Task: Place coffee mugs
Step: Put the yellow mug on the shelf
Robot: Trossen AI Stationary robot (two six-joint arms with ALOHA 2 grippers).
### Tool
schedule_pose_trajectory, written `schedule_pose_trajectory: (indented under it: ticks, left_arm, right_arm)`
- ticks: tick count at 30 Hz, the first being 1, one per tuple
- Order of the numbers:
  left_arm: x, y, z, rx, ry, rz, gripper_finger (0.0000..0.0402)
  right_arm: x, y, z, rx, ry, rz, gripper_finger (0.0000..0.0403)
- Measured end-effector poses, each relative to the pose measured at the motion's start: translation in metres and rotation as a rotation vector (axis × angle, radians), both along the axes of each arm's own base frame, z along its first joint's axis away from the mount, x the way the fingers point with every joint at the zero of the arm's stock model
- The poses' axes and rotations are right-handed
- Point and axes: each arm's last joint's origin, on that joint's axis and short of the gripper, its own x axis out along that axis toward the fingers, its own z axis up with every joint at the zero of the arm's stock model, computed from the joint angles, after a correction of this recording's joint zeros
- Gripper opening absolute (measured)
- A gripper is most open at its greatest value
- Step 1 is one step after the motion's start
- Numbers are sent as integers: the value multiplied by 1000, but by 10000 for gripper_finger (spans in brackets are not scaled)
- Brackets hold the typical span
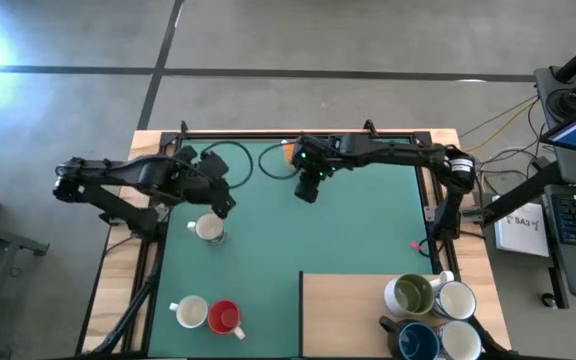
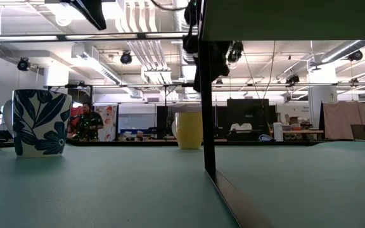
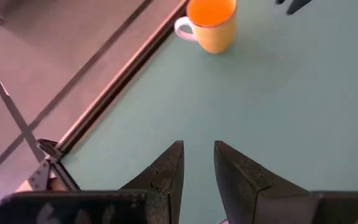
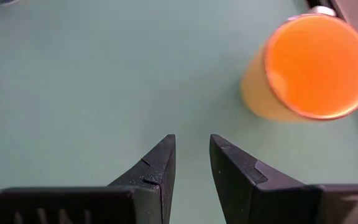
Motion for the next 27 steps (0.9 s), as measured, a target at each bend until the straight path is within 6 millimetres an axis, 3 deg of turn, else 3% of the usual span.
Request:
schedule_pose_trajectory:
  ticks: [9, 17, 27]
  left_arm:
    - [-23, 26, 14, 45, 16, 11, 71]
    - [-51, 44, 27, 90, 11, 30, 71]
    - [-78, 45, 39, 117, -42, 25, 71]
  right_arm:
    - [8, -36, -16, 55, -73, -39, 89]
    - [12, -43, -12, -79, -103, 57, 89]
    - [13, -51, -10, -157, -136, 79, 89]
